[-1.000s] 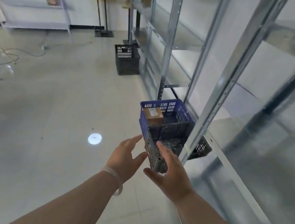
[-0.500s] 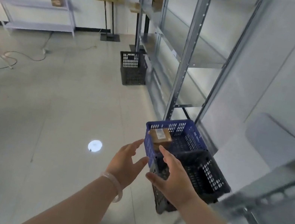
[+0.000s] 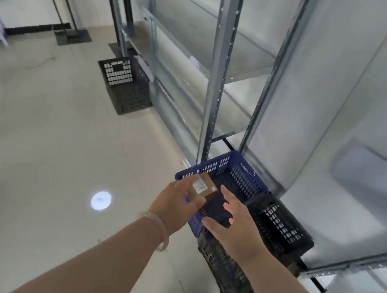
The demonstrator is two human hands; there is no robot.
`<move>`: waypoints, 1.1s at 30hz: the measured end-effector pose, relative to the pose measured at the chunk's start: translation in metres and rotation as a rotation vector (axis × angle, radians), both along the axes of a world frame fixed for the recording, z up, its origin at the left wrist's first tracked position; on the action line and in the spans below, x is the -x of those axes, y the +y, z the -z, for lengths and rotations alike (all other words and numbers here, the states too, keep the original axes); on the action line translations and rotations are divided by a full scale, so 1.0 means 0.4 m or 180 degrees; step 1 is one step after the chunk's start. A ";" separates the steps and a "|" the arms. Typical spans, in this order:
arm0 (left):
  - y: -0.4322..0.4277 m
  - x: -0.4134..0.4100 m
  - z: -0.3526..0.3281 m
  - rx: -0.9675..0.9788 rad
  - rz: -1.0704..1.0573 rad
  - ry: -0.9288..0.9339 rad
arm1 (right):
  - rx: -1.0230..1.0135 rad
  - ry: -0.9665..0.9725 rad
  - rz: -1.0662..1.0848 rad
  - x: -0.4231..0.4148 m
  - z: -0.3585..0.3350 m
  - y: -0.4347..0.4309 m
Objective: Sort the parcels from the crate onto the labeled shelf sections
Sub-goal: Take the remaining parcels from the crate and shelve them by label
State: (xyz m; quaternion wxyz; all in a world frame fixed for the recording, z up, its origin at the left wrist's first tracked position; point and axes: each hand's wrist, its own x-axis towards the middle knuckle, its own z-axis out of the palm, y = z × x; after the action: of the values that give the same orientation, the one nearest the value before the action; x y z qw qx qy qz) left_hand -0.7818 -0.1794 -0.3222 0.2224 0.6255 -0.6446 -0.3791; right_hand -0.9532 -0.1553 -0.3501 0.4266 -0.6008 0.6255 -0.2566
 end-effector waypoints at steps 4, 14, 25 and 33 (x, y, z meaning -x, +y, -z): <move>-0.185 0.010 0.034 -0.0082 0.0077 -0.0040 | -0.0104 -0.0066 0.0214 0.015 0.067 -0.161; -0.586 0.078 0.112 -0.0420 0.0282 -0.0068 | -0.0401 -0.0344 0.0738 0.073 0.157 -0.536; -1.007 0.050 0.397 -0.0900 0.1186 -0.0249 | -0.1171 -0.0182 0.2121 0.022 0.404 -0.751; -1.152 0.090 0.793 -0.1421 0.1502 -0.0416 | -0.1929 -0.0433 0.2491 -0.042 0.761 -0.843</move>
State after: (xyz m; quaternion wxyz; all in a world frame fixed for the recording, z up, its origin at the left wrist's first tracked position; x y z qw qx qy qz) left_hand -0.8177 -0.6404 -0.6392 -0.0561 0.5152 -0.6857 -0.5112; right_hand -0.9364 -0.4926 -0.6544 0.4936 -0.1520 0.8212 -0.2427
